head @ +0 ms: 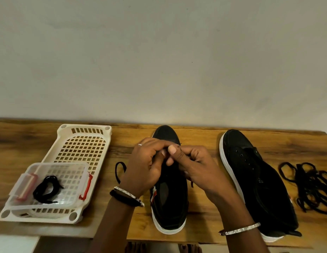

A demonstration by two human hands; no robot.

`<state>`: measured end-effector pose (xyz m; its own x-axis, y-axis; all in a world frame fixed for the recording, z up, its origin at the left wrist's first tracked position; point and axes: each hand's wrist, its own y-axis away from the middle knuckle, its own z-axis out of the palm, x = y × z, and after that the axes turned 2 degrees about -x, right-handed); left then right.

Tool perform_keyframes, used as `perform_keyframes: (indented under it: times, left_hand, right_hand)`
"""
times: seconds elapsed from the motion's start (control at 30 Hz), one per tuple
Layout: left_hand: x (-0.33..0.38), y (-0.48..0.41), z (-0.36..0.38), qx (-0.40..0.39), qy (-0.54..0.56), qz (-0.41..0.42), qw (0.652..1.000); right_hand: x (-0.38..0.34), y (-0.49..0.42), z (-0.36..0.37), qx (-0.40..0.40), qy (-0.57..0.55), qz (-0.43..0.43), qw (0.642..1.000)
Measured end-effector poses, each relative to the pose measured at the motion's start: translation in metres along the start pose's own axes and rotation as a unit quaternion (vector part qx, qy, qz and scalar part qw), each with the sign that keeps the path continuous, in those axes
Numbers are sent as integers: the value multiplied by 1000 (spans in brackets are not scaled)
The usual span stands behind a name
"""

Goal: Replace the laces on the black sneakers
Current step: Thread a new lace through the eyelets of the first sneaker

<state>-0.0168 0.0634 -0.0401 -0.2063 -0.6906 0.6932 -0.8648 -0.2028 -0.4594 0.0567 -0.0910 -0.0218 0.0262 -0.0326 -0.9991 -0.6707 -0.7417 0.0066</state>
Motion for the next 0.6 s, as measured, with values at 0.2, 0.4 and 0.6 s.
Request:
perform_keyframes:
  times: [0.2, 0.4, 0.6]
  left_hand:
    - [-28, 9, -19, 142, -103, -48, 983]
    - [-26, 10, -19, 151, -104, -106, 977]
    - [15, -1, -2, 83, 31, -21, 996]
  right_hand:
    - [5, 4, -23, 57, -1, 35, 998]
    - [9, 1, -19, 54, -19, 45, 997]
    - [1, -3, 3, 64, -19, 5, 998]
